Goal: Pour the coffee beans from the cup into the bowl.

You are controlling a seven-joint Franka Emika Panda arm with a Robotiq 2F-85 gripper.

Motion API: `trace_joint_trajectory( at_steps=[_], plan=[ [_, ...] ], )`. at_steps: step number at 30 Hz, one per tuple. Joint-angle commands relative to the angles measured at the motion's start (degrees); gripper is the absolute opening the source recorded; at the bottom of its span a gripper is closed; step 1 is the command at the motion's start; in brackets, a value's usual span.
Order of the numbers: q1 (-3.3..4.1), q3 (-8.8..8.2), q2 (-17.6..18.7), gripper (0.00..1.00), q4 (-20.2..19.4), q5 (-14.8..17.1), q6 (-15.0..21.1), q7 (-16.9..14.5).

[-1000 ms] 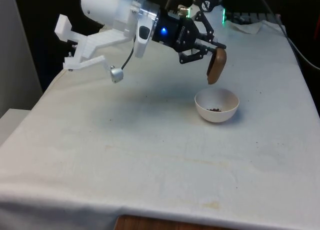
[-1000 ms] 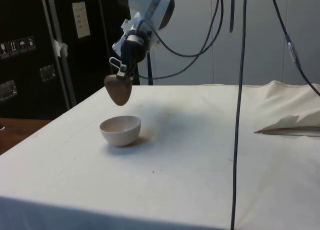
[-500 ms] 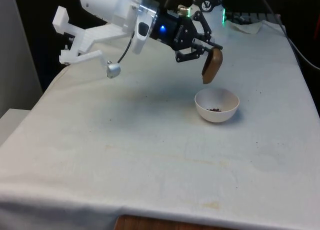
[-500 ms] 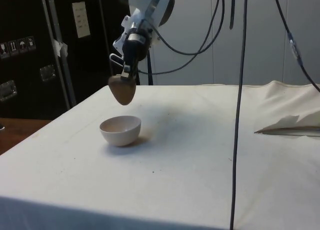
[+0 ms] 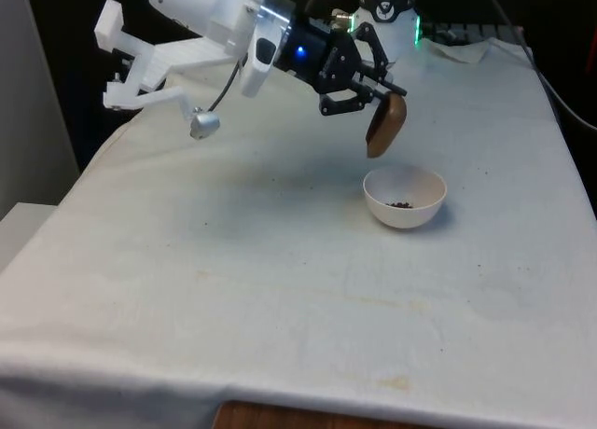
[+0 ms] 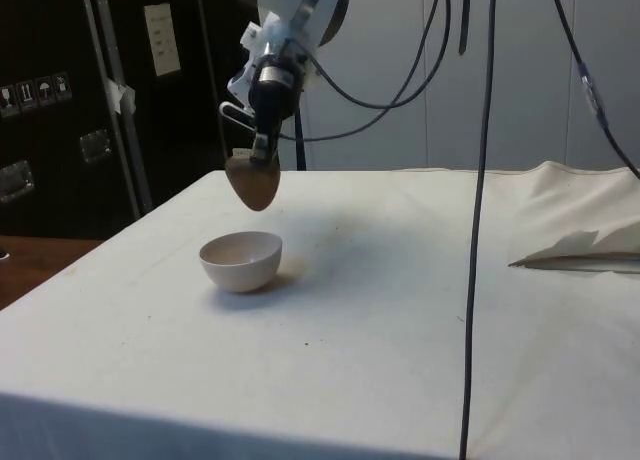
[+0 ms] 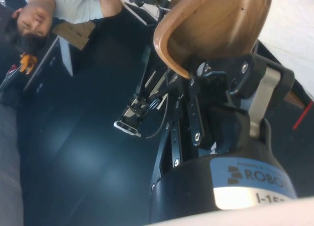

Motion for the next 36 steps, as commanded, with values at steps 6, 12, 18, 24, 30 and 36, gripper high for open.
trace_joint_trajectory(
  at_steps=[6, 12, 18, 24, 30, 36],
  plan=[
    [0.63, -0.4, -0.8, 0.01, -0.69, -2.46, 2.35, 0.23],
    [0.69, -0.4, -0.8, 0.01, -0.63, -4.01, 3.32, 0.34],
    [0.8, -0.4, -0.86, 0.01, -0.57, -5.5, 4.47, 0.46],
    [0.92, -0.4, -0.8, 0.01, -0.52, -6.88, 5.67, 0.63],
    [1.03, -0.4, -0.86, 0.01, -0.57, -8.02, 6.7, 0.74],
    [1.2, -0.4, -0.8, 0.01, -0.52, -9.63, 8.08, 0.97]
  ],
)
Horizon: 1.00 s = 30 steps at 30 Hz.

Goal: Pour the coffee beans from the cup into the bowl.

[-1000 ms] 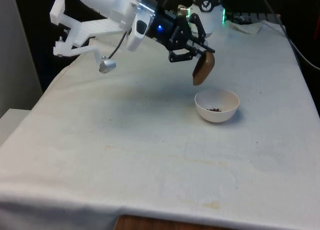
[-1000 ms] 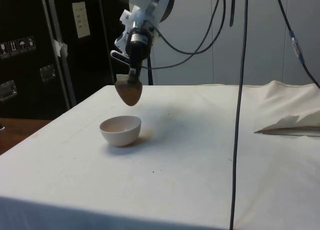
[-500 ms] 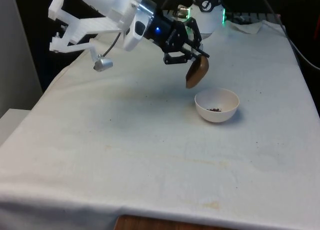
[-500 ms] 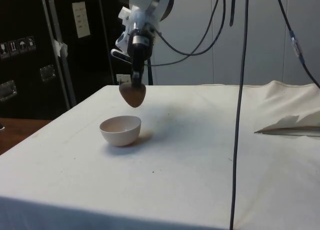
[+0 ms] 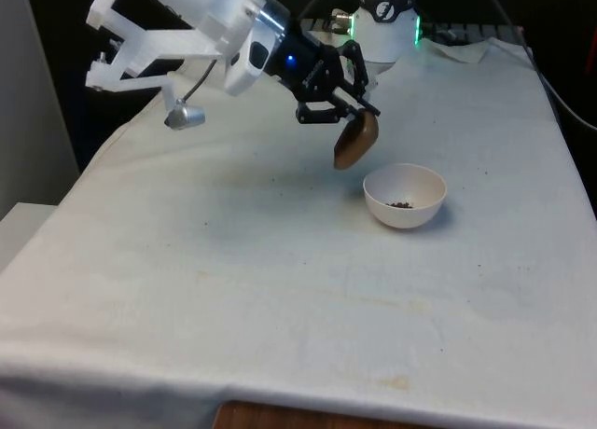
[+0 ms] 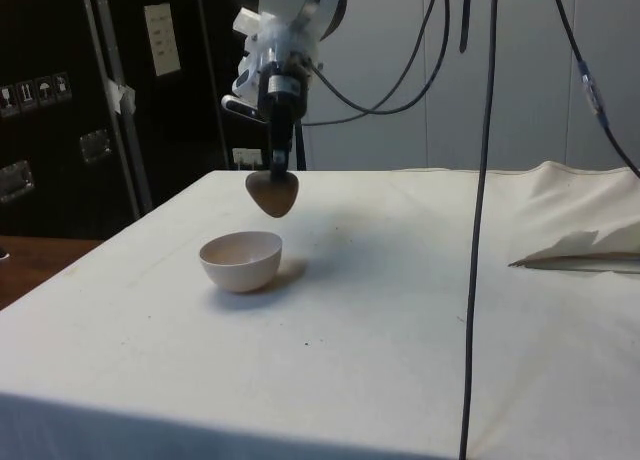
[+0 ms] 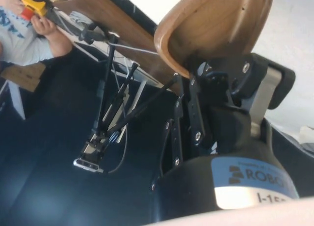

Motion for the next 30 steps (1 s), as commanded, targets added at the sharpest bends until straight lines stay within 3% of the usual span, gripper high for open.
trace_joint_trajectory(
  at_steps=[1, 2, 3, 9, 10, 11, 19, 20, 21, 28, 29, 30],
  plan=[
    [0.57, -0.4, -0.4, 0.01, -0.4, -0.63, 1.2, 0.52],
    [0.06, 0.0, 0.0, 0.01, 0.0, -0.52, 0.52, 0.06],
    [0.63, -0.4, -0.4, 0.01, -0.46, -1.15, 1.72, 0.63],
    [0.8, -0.4, -0.34, 0.01, -0.4, -2.52, 2.81, 0.86],
    [0.17, 0.0, 0.0, 0.01, 0.0, -1.95, 1.72, 0.29],
    [0.8, -0.4, -0.34, 0.01, -0.4, -2.75, 3.04, 0.92],
    [1.03, -0.4, -0.34, 0.01, -0.4, -5.16, 5.04, 1.49],
    [0.46, 0.0, 0.0, 0.01, 0.0, -4.64, 3.95, 0.97],
    [1.09, -0.4, -0.34, 0.01, -0.4, -5.39, 5.21, 1.55],
    [1.26, -0.4, -0.29, 0.01, -0.4, -7.28, 6.65, 2.12],
    [1.26, -0.4, -0.29, 0.01, -0.4, -7.56, 6.88, 2.18],
    [0.69, 0.0, 0.0, 0.01, 0.0, -7.1, 5.84, 1.66]
  ],
)
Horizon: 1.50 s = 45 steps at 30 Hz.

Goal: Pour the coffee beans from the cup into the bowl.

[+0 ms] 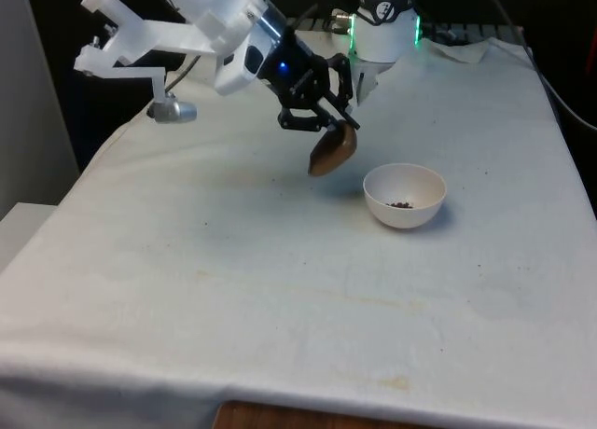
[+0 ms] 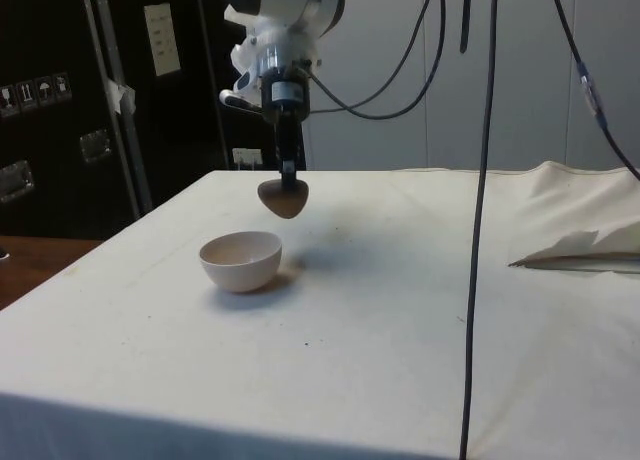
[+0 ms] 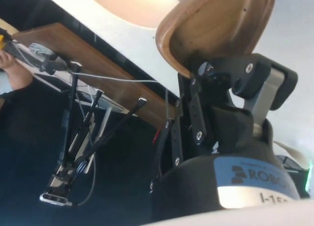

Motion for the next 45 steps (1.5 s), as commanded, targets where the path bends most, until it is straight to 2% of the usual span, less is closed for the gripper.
trace_joint_trajectory(
  at_steps=[1, 8, 9, 10, 17, 18, 19, 27, 28, 29, 38, 39, 40, 45],
  plan=[
    [0.57, -0.34, -0.29, 0.01, -0.4, -0.69, 1.2, 0.57],
    [0.74, -0.29, -0.29, 0.01, -0.46, -2.64, 2.64, 1.26],
    [0.17, 0.06, 0.0, 0.01, 0.0, -2.29, 1.66, 0.8],
    [0.74, -0.29, -0.29, 0.01, -0.4, -2.86, 2.81, 1.38],
    [0.86, -0.29, -0.23, 0.01, -0.4, -5.04, 4.24, 2.18],
    [0.29, 0.11, 0.0, 0.01, 0.0, -4.47, 3.09, 1.66],
    [0.92, -0.29, -0.23, 0.01, -0.4, -5.33, 4.47, 2.29],
    [1.03, -0.23, -0.23, 0.01, -0.46, -7.62, 5.96, 3.32],
    [0.46, 0.17, 0.0, 0.01, 0.0, -7.1, 4.93, 2.86],
    [1.09, -0.23, -0.23, 0.01, -0.4, -7.91, 6.13, 3.44],
    [1.26, -0.17, -0.17, 0.01, -0.46, -10.94, 7.85, 4.98],
    [0.69, 0.23, 0.0, 0.01, 0.0, -10.6, 6.88, 4.53],
    [1.26, -0.17, -0.17, 0.01, -0.46, -11.23, 8.02, 5.1],
    [1.32, -0.17, -0.17, 0.01, -0.46, -12.55, 8.71, 5.79]
  ],
)
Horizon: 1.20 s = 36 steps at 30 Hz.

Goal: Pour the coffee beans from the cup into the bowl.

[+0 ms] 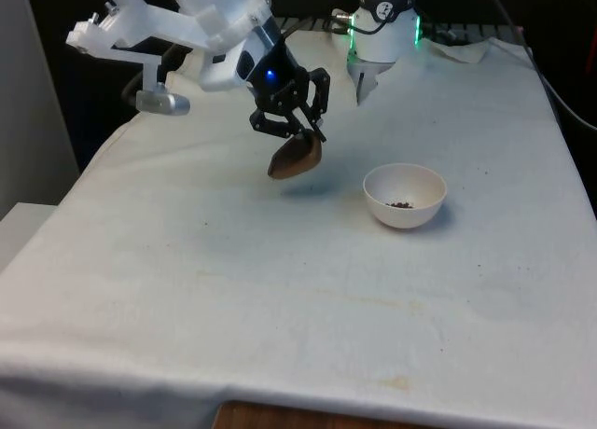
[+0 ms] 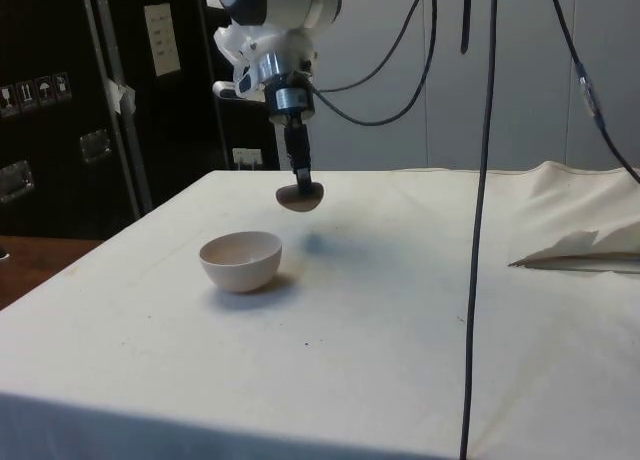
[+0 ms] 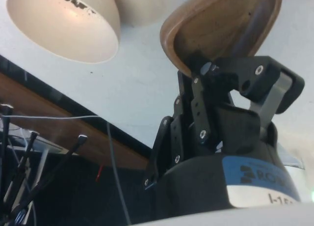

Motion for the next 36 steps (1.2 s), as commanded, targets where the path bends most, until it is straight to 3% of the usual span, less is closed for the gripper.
trace_joint_trajectory(
  at_steps=[1, 2, 3, 9, 10, 11, 18, 19, 20, 26, 27, 28, 36],
  plan=[
    [0.57, -0.4, -0.17, 0.01, -0.46, -0.97, 1.32, 0.74],
    [0.06, 0.0, 0.0, 0.01, 0.0, -0.69, 0.4, 0.34],
    [0.63, -0.34, -0.17, 0.01, -0.46, -1.6, 1.66, 1.09],
    [0.74, -0.29, -0.11, 0.01, -0.46, -3.61, 2.64, 2.29],
    [0.17, 0.06, 0.0, 0.01, -0.06, -3.09, 1.6, 1.78],
    [0.74, -0.29, -0.11, 0.01, -0.46, -3.95, 2.81, 2.52],
    [0.92, -0.23, -0.11, 0.01, -0.46, -6.36, 3.9, 4.07],
    [0.34, 0.17, 0.06, 0.01, -0.06, -5.9, 2.92, 3.55],
    [0.92, -0.17, -0.11, 0.01, -0.46, -6.7, 4.01, 4.24],
    [1.03, -0.11, -0.06, 0.01, -0.4, -8.77, 4.87, 5.67],
    [0.52, 0.23, 0.06, 0.01, -0.06, -8.37, 3.95, 5.21],
    [1.03, -0.11, -0.06, 0.01, -0.4, -9.05, 4.98, 5.9],
    [1.26, -0.06, 0.06, 0.01, -0.29, -12.03, 6.13, 7.96]
  ],
)
